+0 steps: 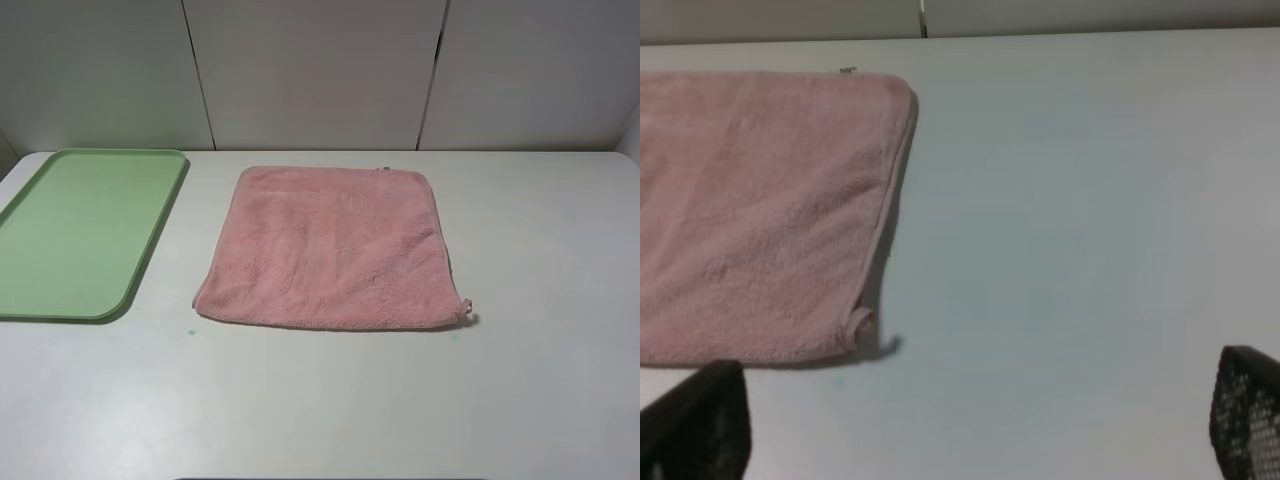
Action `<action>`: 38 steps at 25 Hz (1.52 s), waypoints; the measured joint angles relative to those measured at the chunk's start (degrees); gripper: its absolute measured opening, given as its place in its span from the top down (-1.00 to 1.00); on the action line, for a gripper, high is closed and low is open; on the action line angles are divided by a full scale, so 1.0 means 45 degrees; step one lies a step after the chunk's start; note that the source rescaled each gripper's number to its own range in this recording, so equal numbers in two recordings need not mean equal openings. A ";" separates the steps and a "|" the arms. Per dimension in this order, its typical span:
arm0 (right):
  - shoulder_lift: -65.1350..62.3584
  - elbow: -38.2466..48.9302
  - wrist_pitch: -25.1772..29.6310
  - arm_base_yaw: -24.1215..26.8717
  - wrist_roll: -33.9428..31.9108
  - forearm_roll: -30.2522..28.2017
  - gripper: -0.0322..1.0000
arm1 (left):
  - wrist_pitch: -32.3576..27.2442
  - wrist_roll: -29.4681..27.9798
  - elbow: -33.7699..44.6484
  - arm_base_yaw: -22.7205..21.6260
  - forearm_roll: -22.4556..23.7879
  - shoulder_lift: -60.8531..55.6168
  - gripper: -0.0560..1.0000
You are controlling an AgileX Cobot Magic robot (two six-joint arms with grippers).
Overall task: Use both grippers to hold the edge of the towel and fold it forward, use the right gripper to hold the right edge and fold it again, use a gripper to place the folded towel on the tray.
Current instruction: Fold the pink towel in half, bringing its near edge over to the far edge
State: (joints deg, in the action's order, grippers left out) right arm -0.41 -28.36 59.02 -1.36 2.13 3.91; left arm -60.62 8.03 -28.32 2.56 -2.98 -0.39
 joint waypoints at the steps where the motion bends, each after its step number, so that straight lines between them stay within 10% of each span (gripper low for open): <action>1: 0.0000 0.0000 0.0000 0.0000 0.0000 0.0000 -1.00 | 0.0000 0.0000 0.0000 0.0000 0.0000 0.0000 -1.00; 38: 0.0000 0.0000 0.0000 0.0000 0.0000 0.0000 -1.00 | 0.0000 0.0000 0.0000 0.0000 0.0000 0.0000 -1.00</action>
State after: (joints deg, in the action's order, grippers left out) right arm -0.41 -28.36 59.02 -1.36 2.13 3.91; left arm -60.62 8.03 -28.32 2.56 -2.98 -0.39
